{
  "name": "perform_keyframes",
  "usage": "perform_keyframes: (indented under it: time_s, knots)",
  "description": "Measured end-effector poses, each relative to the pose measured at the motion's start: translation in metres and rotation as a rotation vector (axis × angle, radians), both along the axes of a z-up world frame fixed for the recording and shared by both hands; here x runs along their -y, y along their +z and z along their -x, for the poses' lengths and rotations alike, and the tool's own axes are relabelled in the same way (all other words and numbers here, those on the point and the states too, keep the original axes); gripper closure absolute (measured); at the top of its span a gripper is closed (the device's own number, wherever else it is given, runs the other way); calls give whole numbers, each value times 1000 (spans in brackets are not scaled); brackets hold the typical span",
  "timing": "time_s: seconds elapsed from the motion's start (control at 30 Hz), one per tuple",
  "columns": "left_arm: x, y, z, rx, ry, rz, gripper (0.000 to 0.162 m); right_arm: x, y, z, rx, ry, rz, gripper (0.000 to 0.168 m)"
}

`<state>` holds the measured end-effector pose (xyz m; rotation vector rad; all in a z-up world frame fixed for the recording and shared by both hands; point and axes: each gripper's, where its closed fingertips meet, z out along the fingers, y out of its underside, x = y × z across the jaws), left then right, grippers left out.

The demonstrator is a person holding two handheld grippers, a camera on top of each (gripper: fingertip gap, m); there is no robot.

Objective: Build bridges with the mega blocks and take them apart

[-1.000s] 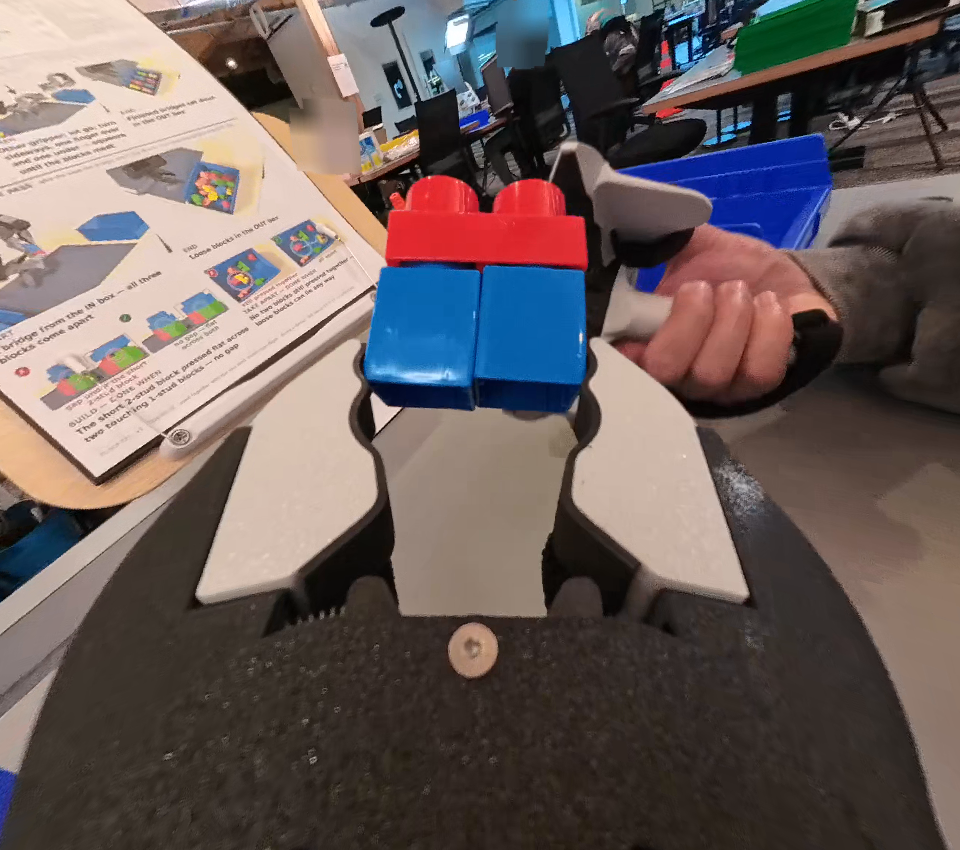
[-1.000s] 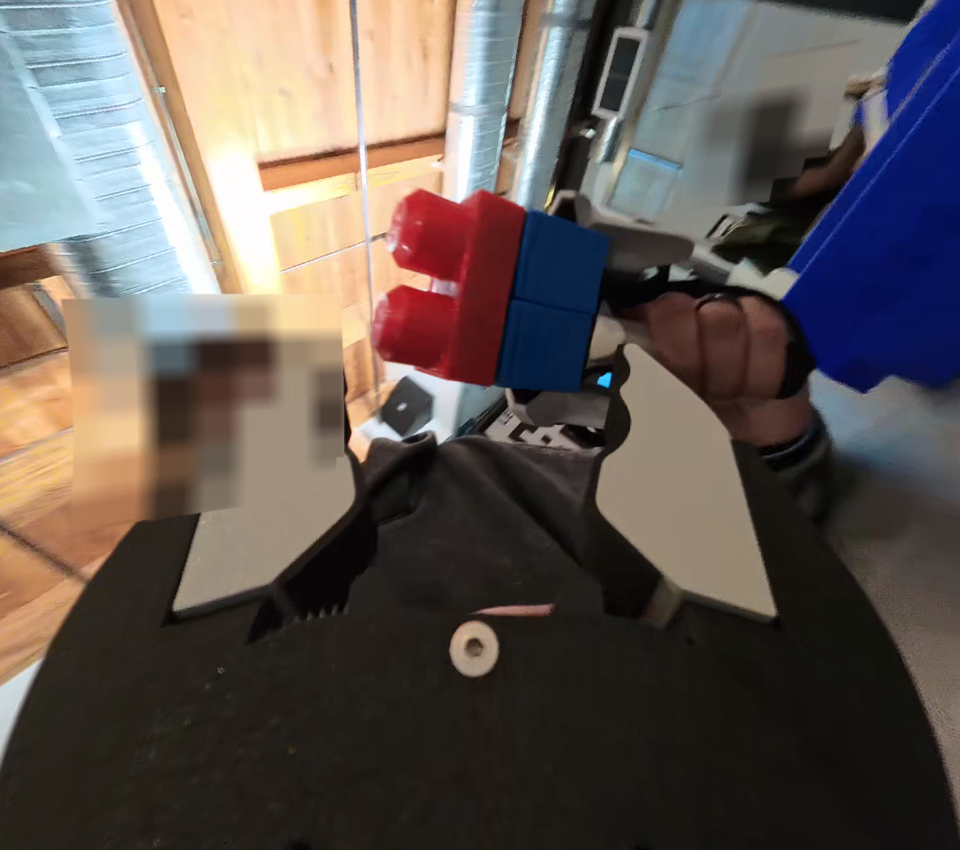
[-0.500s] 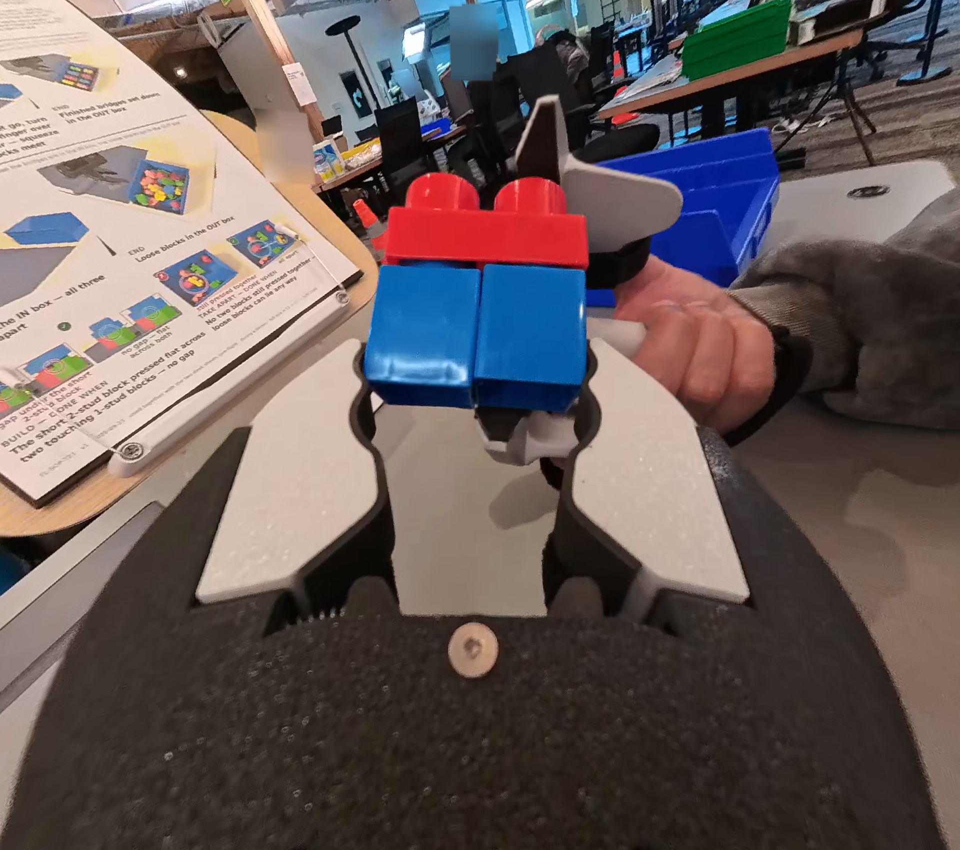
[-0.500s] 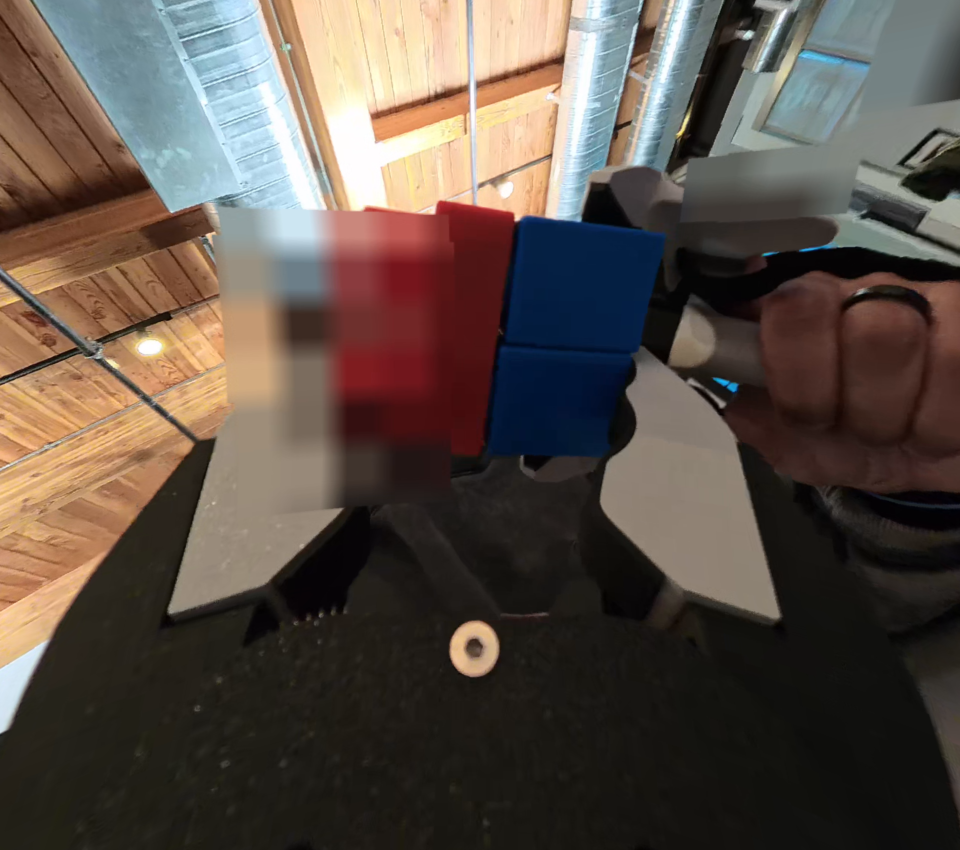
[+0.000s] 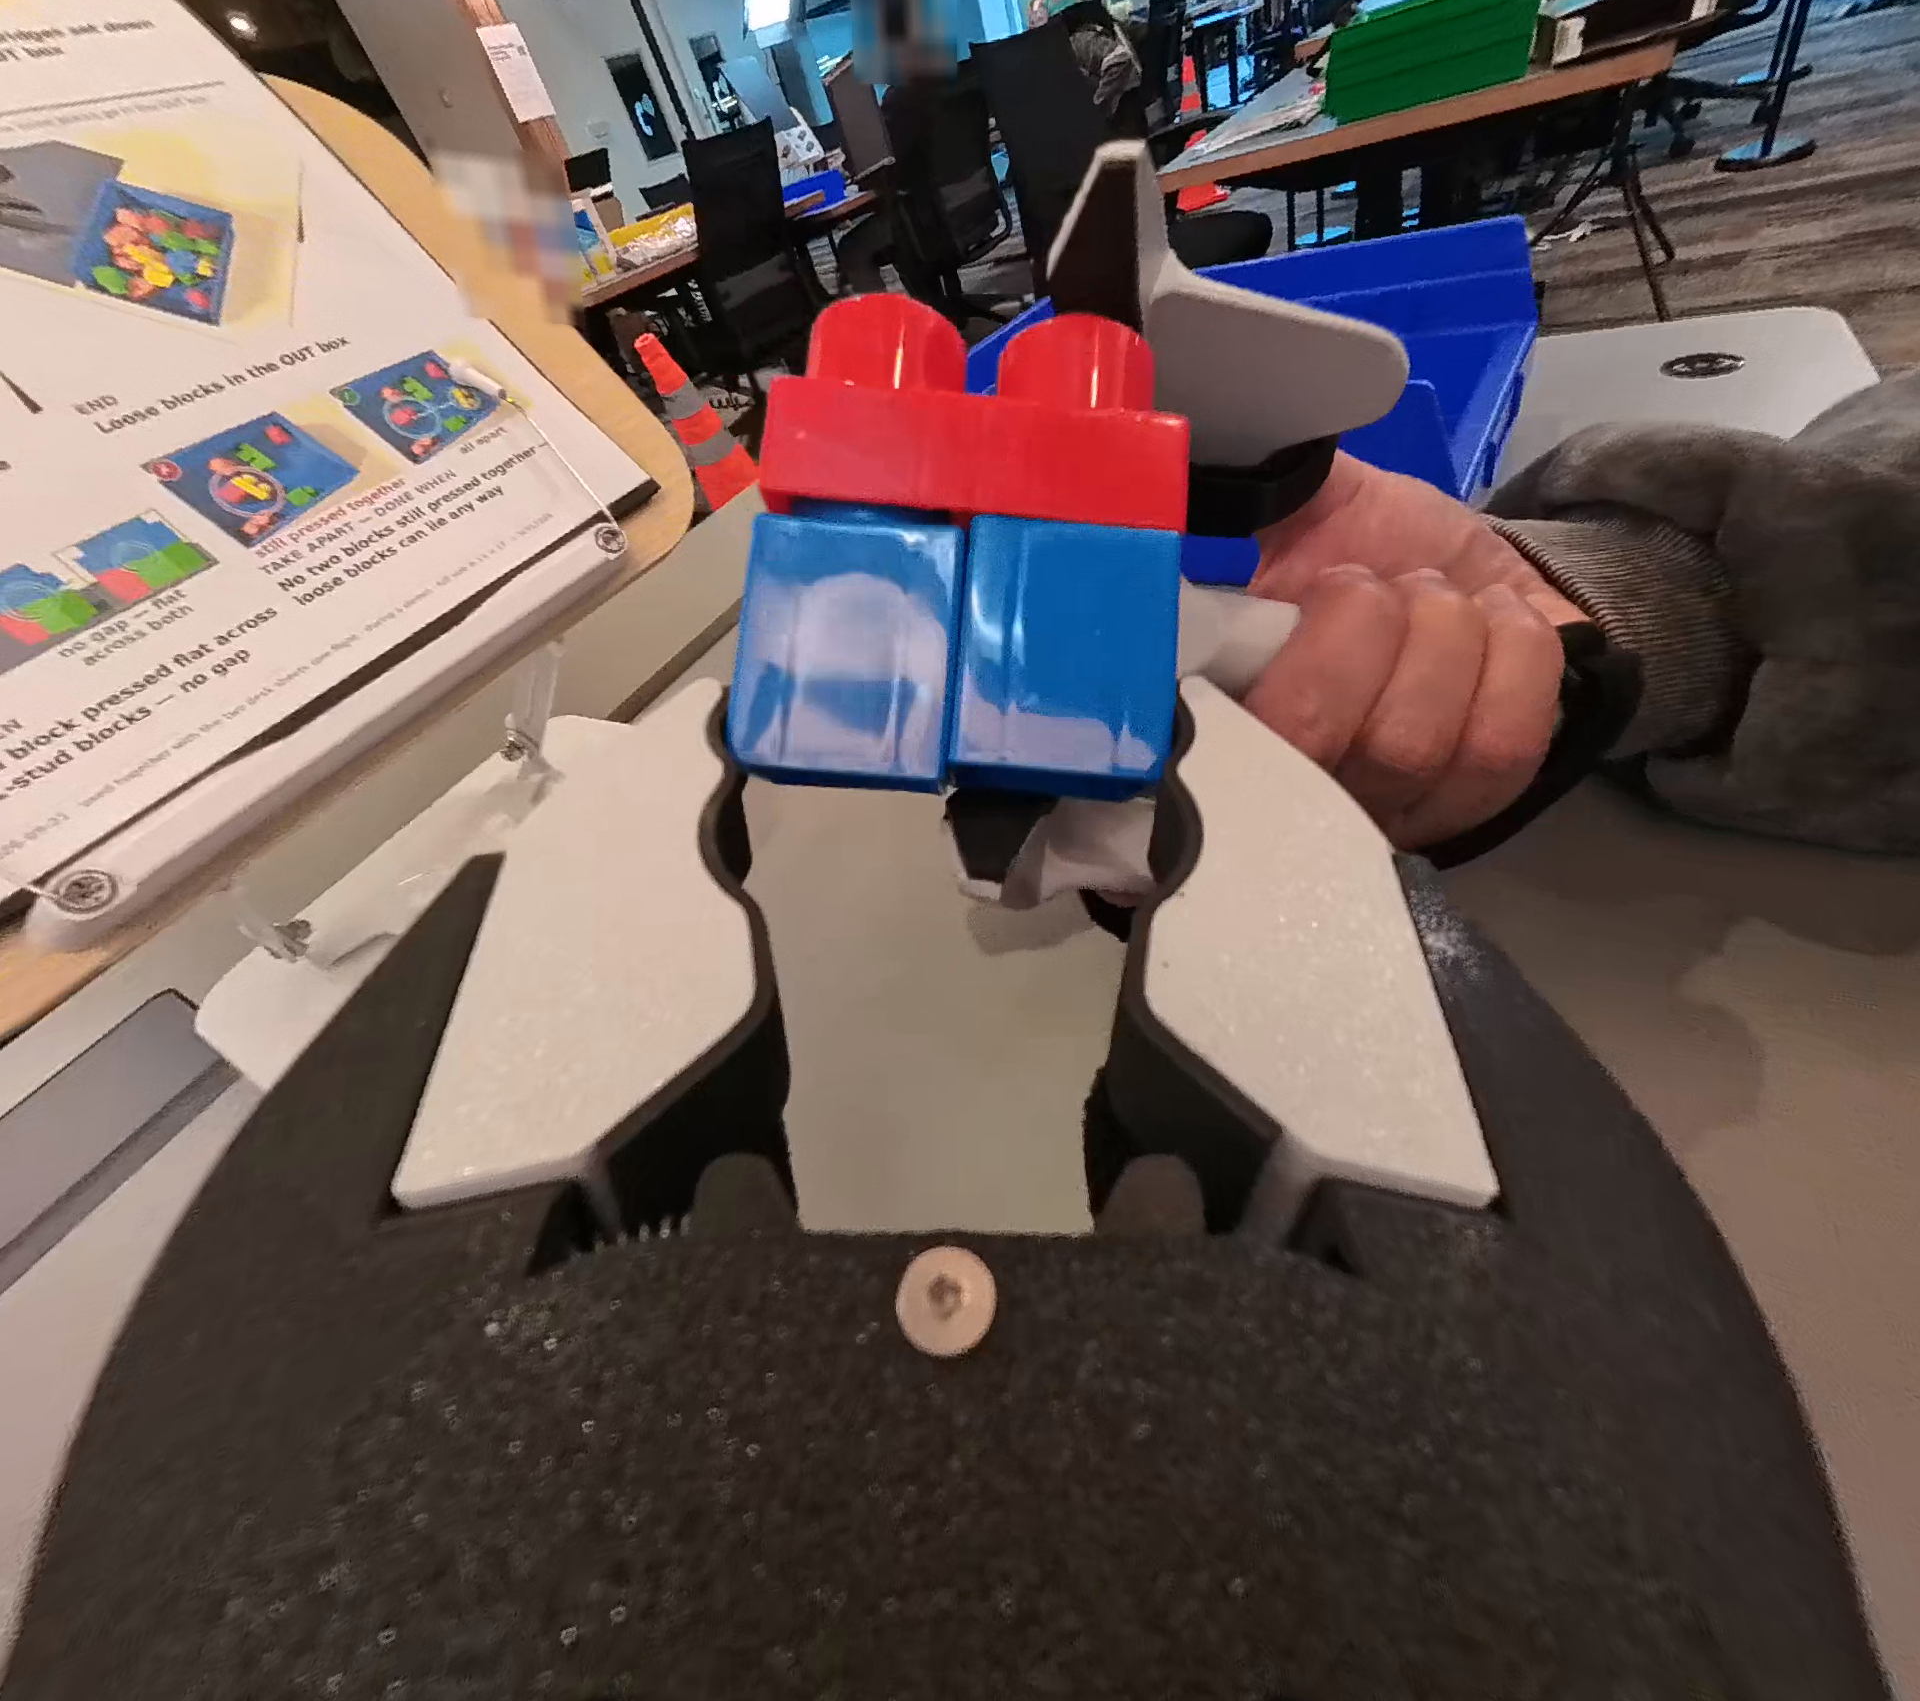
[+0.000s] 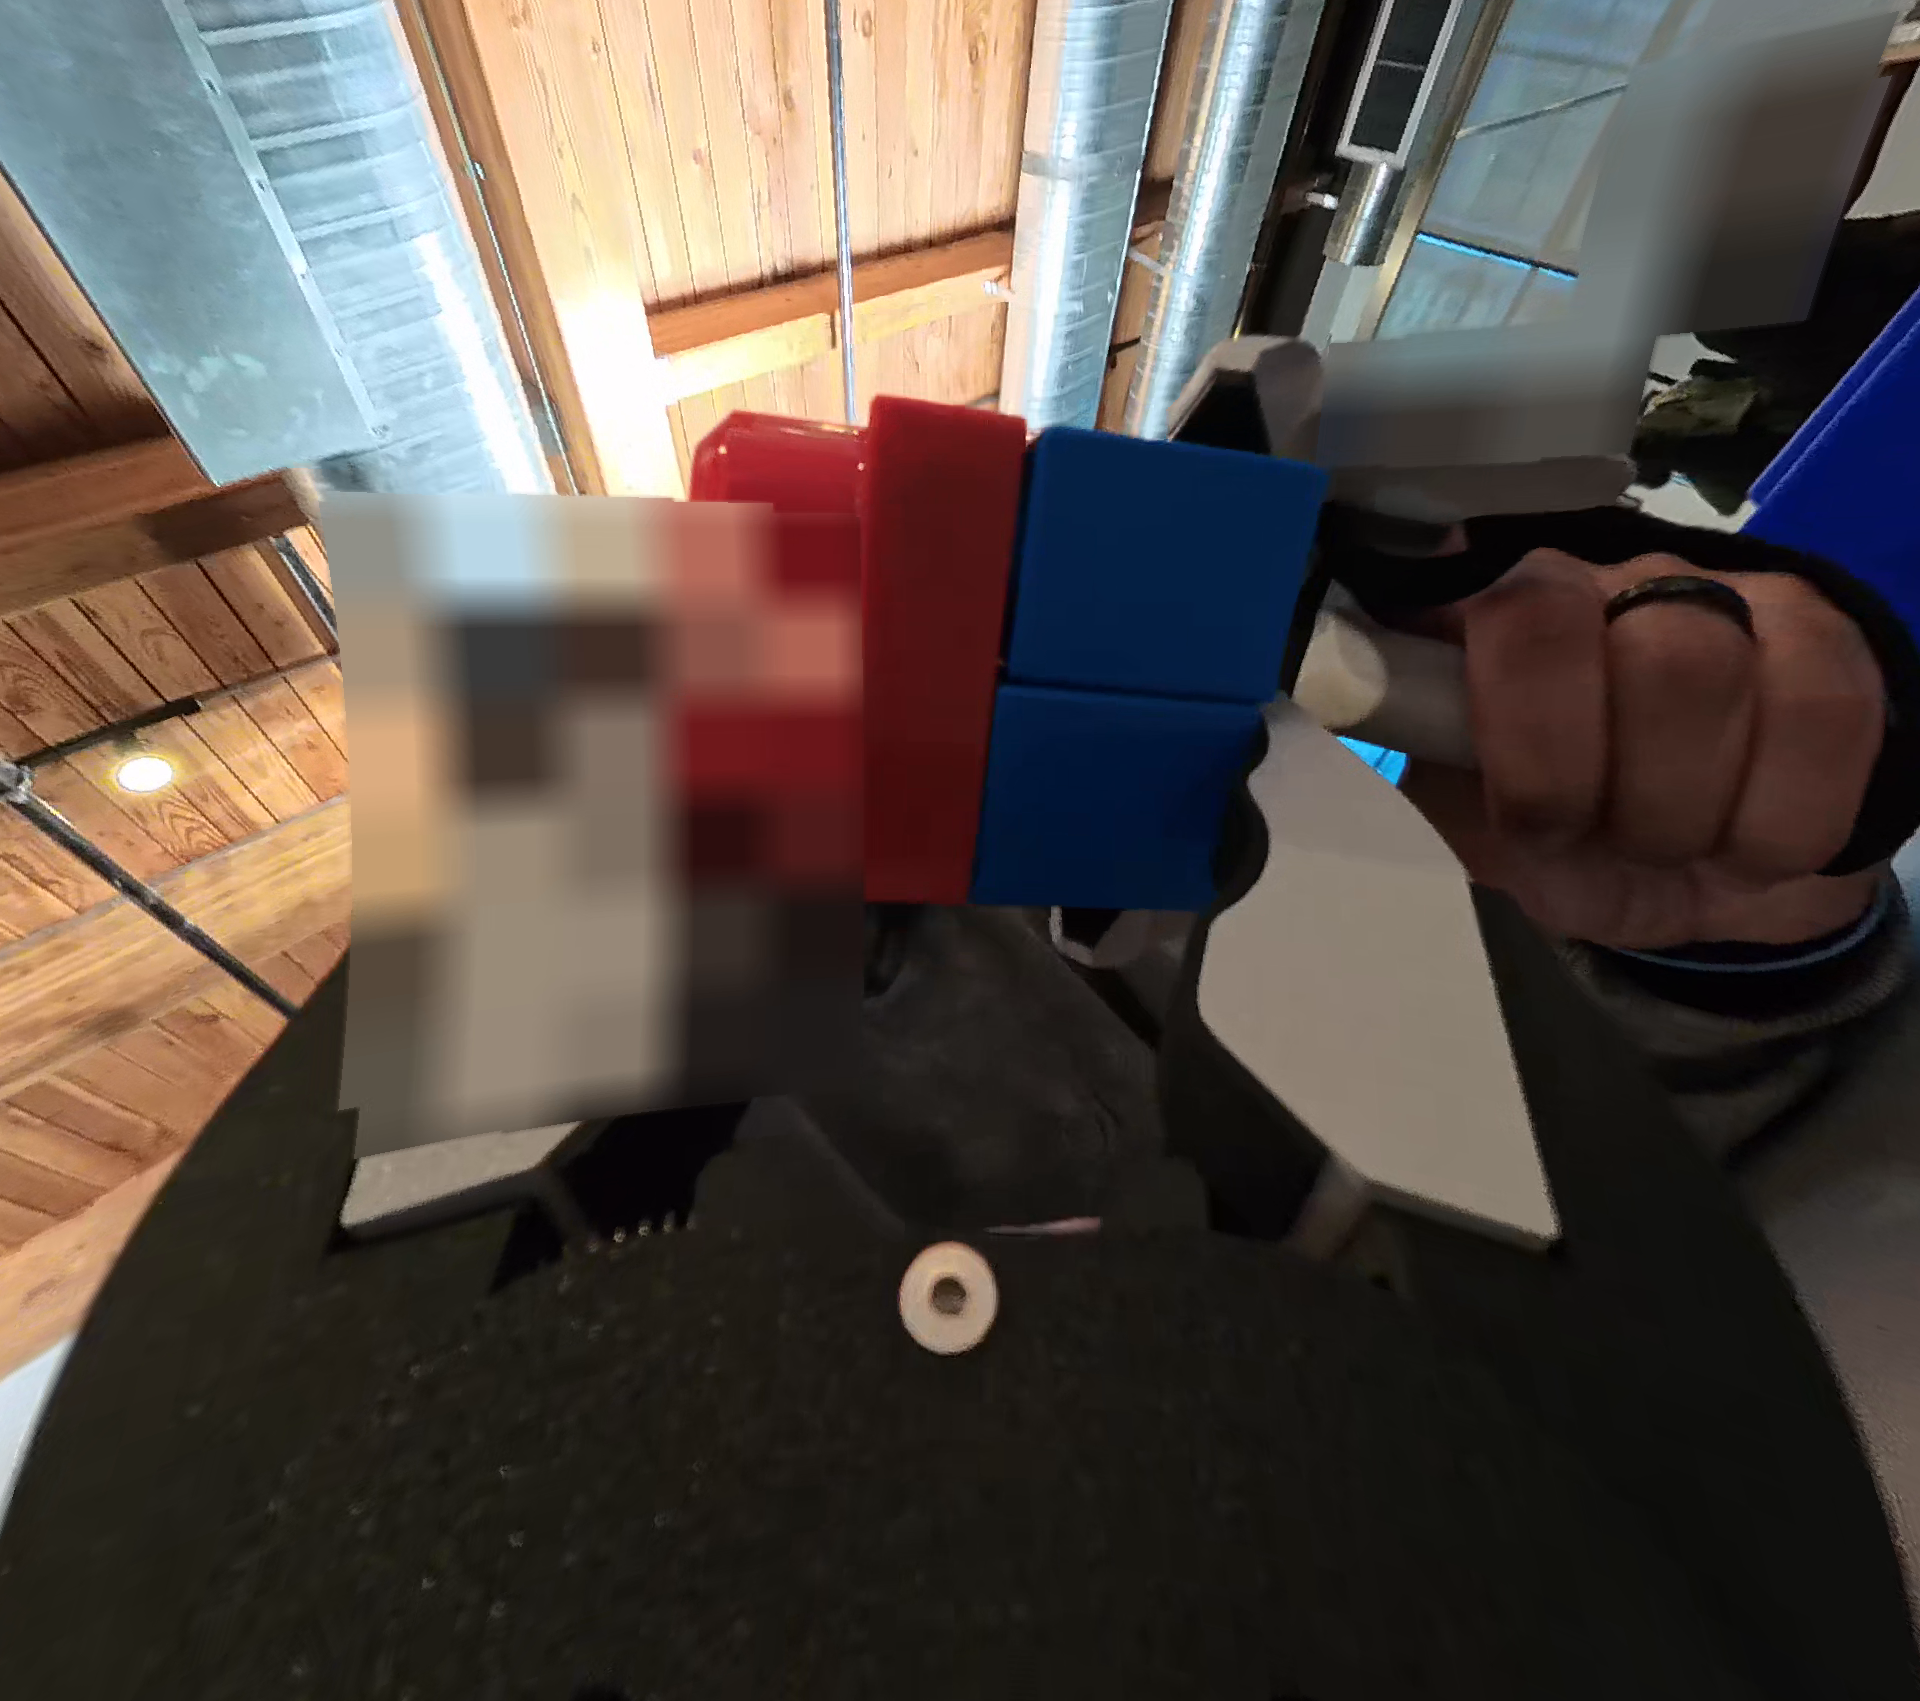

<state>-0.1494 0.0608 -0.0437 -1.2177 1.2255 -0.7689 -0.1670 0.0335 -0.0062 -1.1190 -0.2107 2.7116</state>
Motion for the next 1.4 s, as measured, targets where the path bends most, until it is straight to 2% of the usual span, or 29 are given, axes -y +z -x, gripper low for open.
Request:
perform_keyframes:
  time_s: [0.17, 0.3, 0.53, 0.67, 0.77, 1.27, 1.4]
  knots:
    - [-12, 19, -8, 106, -43, 107, 87, -23, 8, -15, -58, -73, 35, 57]
    - [-28, 28, -10, 160, -83, 183, 87, -56, -1, -27, -16, -90, 76, 52]
    - [-35, 1, -26, 84, -120, 201, 87, -68, -6, -25, 17, -25, 60, 55]
    - [-37, -16, -33, 22, -123, 183, 87, -69, -12, -26, -8, -9, 76, 65]
    - [-42, -25, -35, 10, -120, 211, 87, -75, -19, -28, 1, -18, 99, 67]
    - [-47, -35, -40, -12, -70, 162, 86, -81, -28, -30, -5, -147, 124, 71]
    - [-46, -38, -42, -21, -70, 169, 86, -79, -29, -30, 43, -156, 109, 71]
